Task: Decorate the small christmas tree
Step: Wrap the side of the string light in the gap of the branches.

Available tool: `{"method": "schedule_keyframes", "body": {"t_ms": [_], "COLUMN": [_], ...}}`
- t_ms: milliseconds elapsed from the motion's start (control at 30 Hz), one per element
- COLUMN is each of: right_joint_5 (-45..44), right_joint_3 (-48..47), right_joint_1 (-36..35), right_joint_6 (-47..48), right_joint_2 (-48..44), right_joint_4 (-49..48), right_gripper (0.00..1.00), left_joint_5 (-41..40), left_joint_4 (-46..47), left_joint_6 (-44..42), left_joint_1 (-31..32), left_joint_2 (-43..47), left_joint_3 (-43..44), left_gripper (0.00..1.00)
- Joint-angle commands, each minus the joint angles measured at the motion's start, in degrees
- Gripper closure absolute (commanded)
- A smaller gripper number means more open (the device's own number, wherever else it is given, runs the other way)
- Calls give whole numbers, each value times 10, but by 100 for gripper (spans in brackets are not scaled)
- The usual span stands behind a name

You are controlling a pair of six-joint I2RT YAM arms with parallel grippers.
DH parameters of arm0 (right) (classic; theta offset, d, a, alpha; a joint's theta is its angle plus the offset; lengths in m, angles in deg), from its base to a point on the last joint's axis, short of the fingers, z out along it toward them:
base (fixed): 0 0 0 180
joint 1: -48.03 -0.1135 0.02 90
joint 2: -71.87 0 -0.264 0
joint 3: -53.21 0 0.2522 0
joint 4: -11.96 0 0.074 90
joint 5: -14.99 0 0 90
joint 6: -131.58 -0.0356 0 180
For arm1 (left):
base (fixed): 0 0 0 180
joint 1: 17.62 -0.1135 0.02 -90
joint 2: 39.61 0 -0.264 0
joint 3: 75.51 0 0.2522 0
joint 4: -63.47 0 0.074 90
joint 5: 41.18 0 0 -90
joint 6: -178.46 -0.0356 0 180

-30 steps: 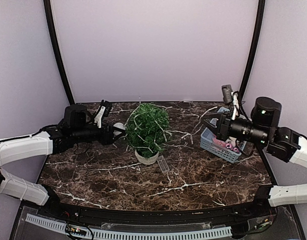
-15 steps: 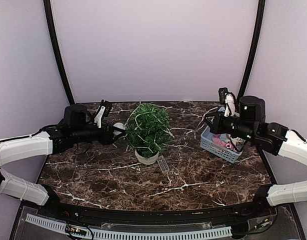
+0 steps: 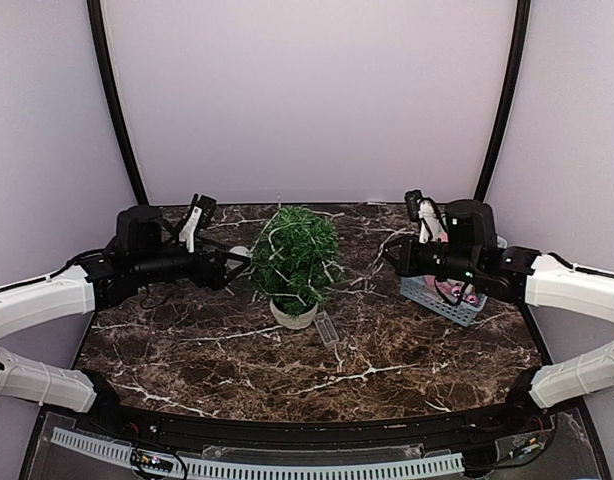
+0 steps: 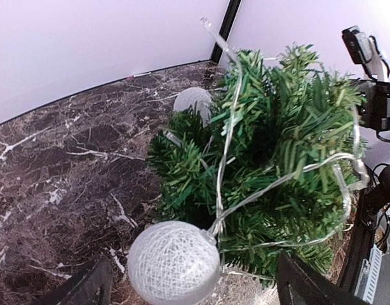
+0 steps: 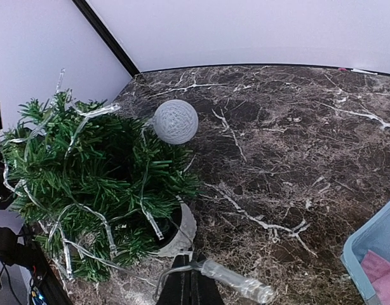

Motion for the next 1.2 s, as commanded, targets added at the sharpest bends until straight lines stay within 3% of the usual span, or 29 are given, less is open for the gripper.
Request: {"method": "schedule_keyframes", "body": {"t_ms": [0,233,467,733,1167], "right_joint_5": [-1,27,82,162,274], "right_joint_3": [-13,-25,-56,-164,-275], "right_joint_1": [11,28,72,88,87], "right_joint_6": [17,26,38,53,33], "right_joint_2": [24,75,123,244,396], "right_joint_4": [-49,-73,-112,-136,-200], "right_gripper": [100,100,97,100,100], "left_joint_5": [-10,-5,-34,-31,-23], "left_joint_4": [-25,-68,-104,-42,-40], "left_joint_6": [-14,-14,-46,-15,0], "left_joint_1": [2,6,68,68,60], "left_joint_2": [58,105,17,-44,-35], "left_joint_3": [-6,43,201,221,204], "left_gripper": [5,5,7,6,3]}}
